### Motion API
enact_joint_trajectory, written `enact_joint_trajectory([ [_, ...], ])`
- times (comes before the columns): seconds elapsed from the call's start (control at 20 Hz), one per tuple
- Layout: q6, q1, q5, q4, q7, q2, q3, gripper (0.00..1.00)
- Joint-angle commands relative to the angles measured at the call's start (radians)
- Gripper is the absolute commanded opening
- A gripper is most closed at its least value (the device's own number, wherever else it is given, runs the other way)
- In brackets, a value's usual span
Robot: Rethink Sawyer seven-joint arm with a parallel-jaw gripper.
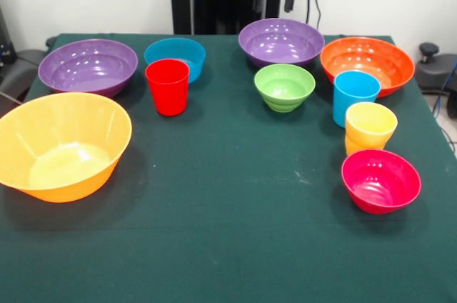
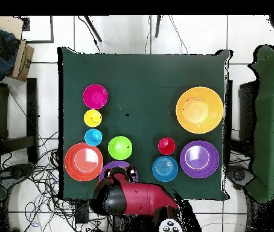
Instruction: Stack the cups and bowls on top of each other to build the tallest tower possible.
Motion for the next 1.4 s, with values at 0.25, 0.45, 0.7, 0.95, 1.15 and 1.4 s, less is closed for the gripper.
enact_joint_trajectory([
  [0.25, 0.105, -0.048, -0.019, 0.017, 0.088, -0.026, 0.057, 1.00],
  [0.45, 0.054, -0.092, -0.045, -0.006, 0.074, 0.046, 0.074, 1.00],
  [0.7, 0.047, -0.096, -0.052, -0.012, 0.074, 0.057, 0.076, 1.00],
  [0.95, 0.028, -0.106, -0.058, -0.005, 0.077, 0.067, 0.083, 1.00],
  [1.15, 0.010, -0.100, -0.060, 0.001, 0.091, 0.071, 0.078, 1.00],
  [1.4, -0.031, -0.126, -0.081, -0.016, 0.086, 0.126, 0.093, 1.00],
])
